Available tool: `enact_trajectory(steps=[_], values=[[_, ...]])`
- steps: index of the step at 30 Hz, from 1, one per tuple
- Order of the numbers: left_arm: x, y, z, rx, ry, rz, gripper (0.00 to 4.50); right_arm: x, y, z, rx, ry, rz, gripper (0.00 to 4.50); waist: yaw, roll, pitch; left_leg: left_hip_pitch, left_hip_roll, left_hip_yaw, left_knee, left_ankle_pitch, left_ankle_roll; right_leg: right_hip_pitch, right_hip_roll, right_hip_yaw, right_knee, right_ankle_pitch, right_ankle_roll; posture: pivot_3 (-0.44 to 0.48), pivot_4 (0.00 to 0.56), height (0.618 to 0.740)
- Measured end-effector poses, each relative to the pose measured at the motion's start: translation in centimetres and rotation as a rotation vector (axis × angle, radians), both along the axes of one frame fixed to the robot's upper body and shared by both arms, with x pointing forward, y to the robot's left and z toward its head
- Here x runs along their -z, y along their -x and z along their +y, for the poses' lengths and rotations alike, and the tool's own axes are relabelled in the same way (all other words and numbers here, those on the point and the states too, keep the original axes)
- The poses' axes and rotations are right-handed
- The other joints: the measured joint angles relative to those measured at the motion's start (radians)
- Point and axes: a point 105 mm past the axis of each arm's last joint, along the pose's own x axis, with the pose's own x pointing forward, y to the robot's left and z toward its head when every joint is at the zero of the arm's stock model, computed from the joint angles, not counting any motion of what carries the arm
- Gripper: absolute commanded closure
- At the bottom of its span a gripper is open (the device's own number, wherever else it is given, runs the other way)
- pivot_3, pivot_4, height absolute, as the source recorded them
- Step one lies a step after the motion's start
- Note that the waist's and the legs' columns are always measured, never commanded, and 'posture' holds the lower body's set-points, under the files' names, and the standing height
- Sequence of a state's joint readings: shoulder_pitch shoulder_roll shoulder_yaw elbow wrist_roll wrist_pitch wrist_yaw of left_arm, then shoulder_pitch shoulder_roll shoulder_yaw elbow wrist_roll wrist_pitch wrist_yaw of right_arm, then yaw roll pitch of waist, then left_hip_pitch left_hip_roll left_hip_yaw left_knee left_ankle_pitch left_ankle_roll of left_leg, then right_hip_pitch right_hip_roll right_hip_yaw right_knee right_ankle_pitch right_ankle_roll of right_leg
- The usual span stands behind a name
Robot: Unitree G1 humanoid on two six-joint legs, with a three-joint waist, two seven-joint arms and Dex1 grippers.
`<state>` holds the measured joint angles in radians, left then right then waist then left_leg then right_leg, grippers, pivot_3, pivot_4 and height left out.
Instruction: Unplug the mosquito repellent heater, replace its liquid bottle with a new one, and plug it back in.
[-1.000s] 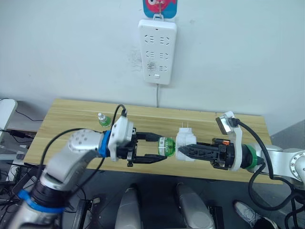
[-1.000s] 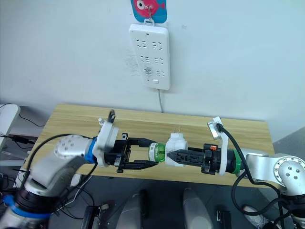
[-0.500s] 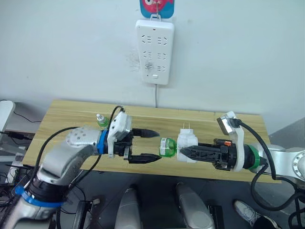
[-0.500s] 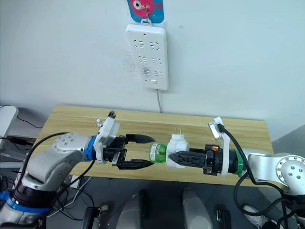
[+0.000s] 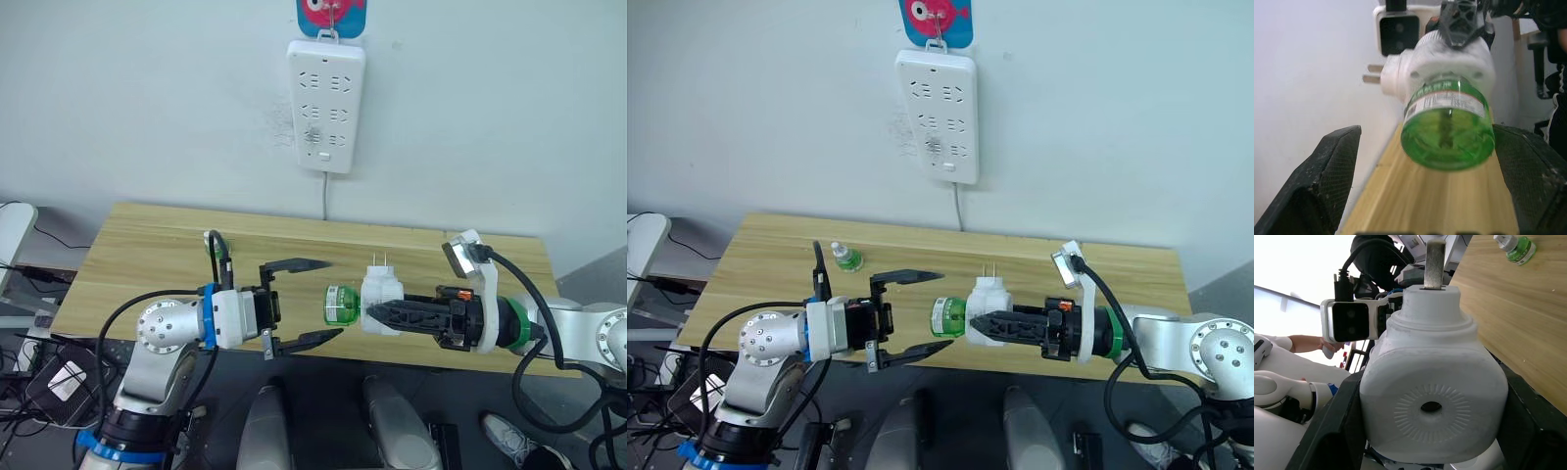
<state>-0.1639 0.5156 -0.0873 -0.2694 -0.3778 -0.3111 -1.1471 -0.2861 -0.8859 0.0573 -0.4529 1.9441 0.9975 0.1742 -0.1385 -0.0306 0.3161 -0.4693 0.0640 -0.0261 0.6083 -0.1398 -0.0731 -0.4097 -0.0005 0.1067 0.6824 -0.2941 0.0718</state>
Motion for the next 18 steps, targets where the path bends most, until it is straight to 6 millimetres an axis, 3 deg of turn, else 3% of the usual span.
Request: enact_trajectory(steps=[6, 11, 18], values=[[0.5, 0.3, -0.6, 0.031, -0.007, 0.041, 2.16, 0.0, 0.0, 0.0, 0.002, 0.0, -0.001, 1.49, -0.001, 0.0, 0.0, 0.0, 0.0, -0.001, 0.0, 0.0, 0.0, 0.0, 0.001, 0.0, 0.0, 0.0, 0.0, -0.25, 0.293, 0.724], [0.4, 0.6, -0.4, 0.058, -0.06, 0.131, 2.18, 0.1, 0.1, 0.0, -0.009, 0.004, 0.002, 1.49, -0.001, 0.0, 0.0, 0.0, 0.0, 0.0, 0.0, 0.0, 0.0, 0.0, 0.001, 0.0, 0.001, 0.0, 0.0, -0.238, 0.296, 0.724], [-0.6, 0.4, -0.3, 0.127, -0.168, 0.886, 2.18, 0.2, 0.3, 0.1, -0.025, 0.014, 0.005, 1.49, -0.001, 0.0, 0.0, 0.0, 0.0, -0.002, 0.001, 0.0, 0.0, 0.0, 0.001, -0.001, 0.003, 0.0, 0.001, -0.239, 0.305, 0.724]])
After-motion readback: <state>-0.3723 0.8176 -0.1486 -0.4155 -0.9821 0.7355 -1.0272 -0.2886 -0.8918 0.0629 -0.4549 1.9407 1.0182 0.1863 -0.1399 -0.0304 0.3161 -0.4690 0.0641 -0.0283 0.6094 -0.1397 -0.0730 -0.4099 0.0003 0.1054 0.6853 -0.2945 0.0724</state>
